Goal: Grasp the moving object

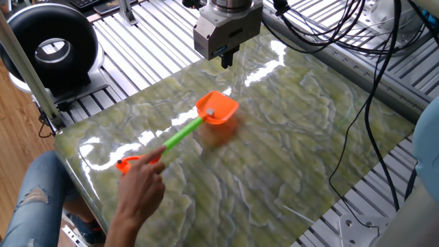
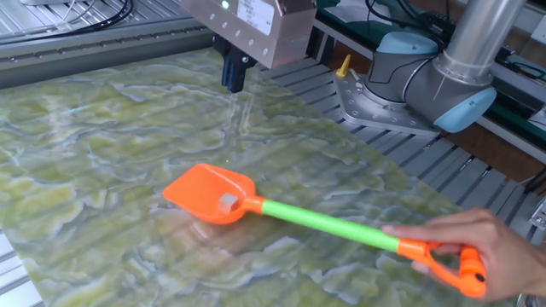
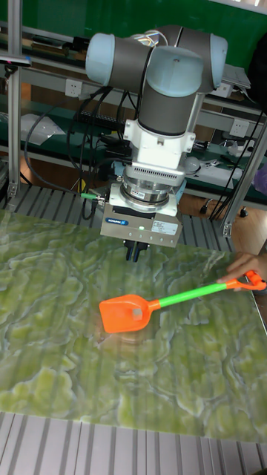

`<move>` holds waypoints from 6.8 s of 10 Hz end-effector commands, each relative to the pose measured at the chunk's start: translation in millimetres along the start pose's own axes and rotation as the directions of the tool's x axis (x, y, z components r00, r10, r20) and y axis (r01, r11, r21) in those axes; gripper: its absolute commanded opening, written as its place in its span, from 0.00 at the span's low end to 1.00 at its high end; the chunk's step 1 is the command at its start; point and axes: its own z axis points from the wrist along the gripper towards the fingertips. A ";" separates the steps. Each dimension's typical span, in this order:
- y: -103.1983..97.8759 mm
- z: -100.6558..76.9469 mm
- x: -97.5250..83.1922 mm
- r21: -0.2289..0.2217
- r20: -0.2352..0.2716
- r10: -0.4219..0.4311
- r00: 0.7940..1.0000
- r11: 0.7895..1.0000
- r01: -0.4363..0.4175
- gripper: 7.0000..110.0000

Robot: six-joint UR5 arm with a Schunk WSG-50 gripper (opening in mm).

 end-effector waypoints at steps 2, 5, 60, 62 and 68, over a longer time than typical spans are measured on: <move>2.1 2.0 0.3 -0.008 -0.005 -0.017 1.000 1.000 0.017 0.00; -11.7 -4.6 20.8 0.049 -0.078 0.010 0.997 0.999 -0.006 0.00; 7.8 134.1 -15.0 -0.037 0.053 -0.169 0.984 0.985 0.171 0.36; -1.7 138.3 -5.2 -0.037 0.054 -0.185 0.981 0.982 0.188 0.36; -1.0 111.0 24.7 -0.053 0.022 -0.169 0.985 0.984 0.170 0.36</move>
